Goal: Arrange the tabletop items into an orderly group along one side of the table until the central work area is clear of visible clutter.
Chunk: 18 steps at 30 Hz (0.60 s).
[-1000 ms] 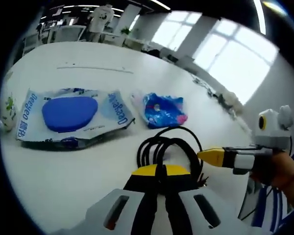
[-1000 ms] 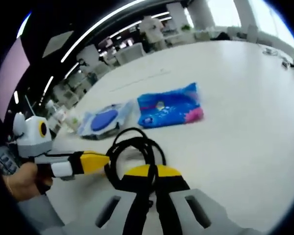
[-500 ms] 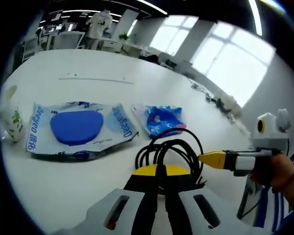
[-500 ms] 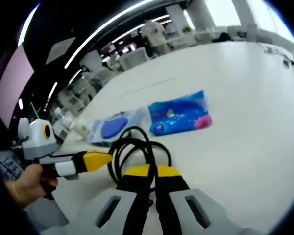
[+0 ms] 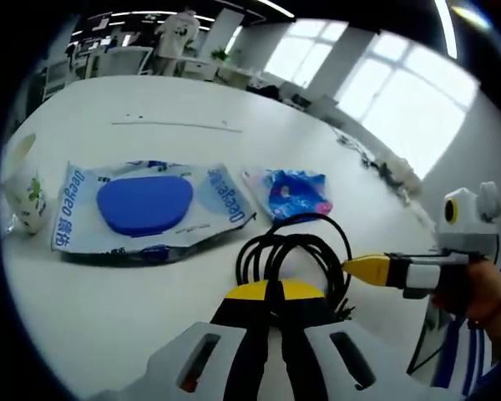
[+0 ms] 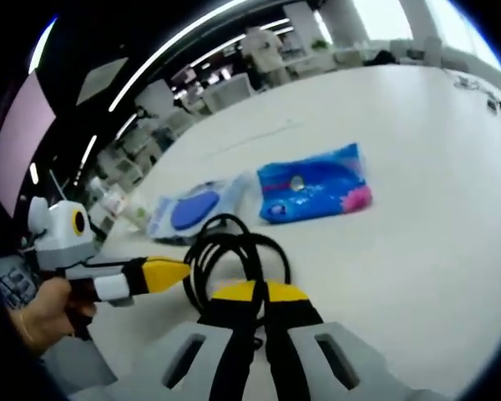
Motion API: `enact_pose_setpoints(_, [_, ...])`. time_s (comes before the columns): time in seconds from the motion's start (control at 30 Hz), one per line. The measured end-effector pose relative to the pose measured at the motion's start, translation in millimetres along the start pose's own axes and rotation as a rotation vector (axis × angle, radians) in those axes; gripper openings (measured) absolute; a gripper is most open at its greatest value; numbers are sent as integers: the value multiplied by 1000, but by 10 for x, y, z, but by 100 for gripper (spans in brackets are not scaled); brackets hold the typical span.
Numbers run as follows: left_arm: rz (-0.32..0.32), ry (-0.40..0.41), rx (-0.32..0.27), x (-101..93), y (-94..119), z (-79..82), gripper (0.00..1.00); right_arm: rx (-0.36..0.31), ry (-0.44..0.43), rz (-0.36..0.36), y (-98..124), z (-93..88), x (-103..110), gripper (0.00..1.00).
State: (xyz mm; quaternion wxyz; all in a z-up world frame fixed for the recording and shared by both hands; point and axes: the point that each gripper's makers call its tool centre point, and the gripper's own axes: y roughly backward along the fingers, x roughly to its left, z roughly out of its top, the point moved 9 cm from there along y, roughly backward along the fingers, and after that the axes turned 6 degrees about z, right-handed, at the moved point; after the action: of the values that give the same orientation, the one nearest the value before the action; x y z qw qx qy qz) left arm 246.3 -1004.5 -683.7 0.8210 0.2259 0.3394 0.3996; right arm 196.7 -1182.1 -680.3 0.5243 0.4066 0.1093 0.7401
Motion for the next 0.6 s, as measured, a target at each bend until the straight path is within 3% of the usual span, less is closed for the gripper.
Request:
enact_pose_setpoints(0.47, [45, 16, 31, 46, -85, -53, 3, 13, -31, -31, -81, -24, -56, 0])
enact_pose_setpoints(0.6, [55, 1, 36, 48, -98, -68, 4, 25, 3, -52, -101, -28, -50, 0])
